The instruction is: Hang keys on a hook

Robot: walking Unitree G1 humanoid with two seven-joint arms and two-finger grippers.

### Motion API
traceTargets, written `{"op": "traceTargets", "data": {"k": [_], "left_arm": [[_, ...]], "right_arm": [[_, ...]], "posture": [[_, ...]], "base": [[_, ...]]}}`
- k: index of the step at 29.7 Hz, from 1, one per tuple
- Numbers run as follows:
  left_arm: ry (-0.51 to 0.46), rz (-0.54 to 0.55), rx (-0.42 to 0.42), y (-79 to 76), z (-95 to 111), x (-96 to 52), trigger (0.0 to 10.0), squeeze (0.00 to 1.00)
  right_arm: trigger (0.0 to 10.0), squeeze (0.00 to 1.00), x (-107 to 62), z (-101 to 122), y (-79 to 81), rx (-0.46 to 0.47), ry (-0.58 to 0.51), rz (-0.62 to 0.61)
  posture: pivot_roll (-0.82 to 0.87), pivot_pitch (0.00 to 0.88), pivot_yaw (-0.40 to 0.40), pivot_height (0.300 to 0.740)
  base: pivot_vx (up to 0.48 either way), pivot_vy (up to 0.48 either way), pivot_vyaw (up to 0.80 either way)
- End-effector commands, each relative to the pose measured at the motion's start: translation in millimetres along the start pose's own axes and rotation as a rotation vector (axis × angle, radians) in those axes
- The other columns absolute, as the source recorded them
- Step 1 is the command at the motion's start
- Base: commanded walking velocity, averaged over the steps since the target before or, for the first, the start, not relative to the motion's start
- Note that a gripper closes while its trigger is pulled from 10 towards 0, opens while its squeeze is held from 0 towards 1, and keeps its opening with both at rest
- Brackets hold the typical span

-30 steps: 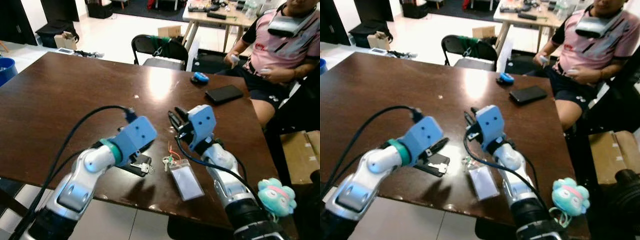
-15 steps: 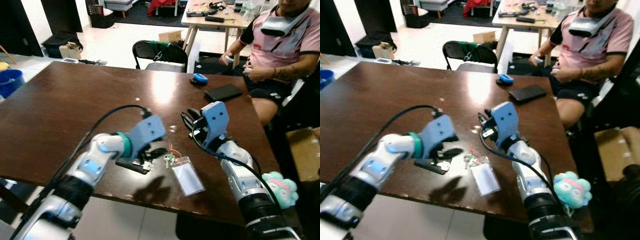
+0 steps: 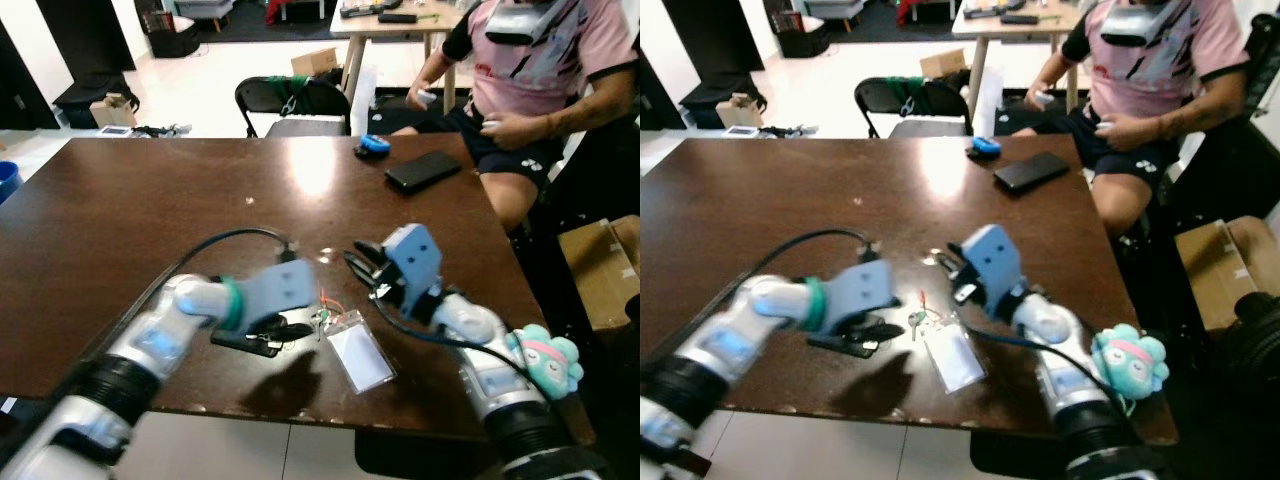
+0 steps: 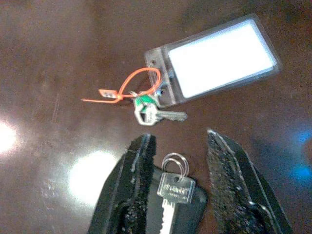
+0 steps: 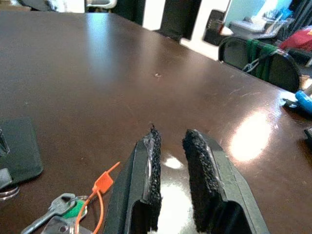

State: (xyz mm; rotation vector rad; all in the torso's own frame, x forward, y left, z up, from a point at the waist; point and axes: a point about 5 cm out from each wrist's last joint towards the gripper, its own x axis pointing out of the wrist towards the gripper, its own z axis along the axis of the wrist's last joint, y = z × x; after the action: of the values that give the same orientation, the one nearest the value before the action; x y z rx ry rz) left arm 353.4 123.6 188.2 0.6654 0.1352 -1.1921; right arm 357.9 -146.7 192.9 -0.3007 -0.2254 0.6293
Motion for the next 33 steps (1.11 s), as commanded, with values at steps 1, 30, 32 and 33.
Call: {"op": "traceTargets", "data": {"k": [1,30,32,33], "left_arm": [[-0.056,-0.008,-0.099,8.7,3.6,2.6,10.0,0.00],[0.143,0.398,0.291,-54.8,19.3,-43.5,10.0,0.00],[0.162,0.370,0.286,-57.0,17.5,-45.7,10.0,0.00],[0.174,0.348,0.283,-58.8,16.2,-47.1,10.0,0.00]], "right_arm": [[10.0,0.00,8.4,7.0,-0.2,0.051,-0.051,-0.016],[10.0,0.00,-10.1,9.0,63.6,0.089,-0.086,0.261],[10.0,0.00,-9.9,9.8,65.3,0.092,-0.080,0.284],[10.0,0.00,-9.7,10.2,66.3,0.095,-0.076,0.301]], "posture": [[0.06,0.114,0.115,0.740],[0.17,0.105,0.116,0.740],[0.17,0.104,0.113,0.740],[0.17,0.104,0.113,0.740]], "base": [[0.000,0.000,0.00],[0.000,0.000,0.00],[0.000,0.000,0.00],[0.000,0.000,0.00]]}}
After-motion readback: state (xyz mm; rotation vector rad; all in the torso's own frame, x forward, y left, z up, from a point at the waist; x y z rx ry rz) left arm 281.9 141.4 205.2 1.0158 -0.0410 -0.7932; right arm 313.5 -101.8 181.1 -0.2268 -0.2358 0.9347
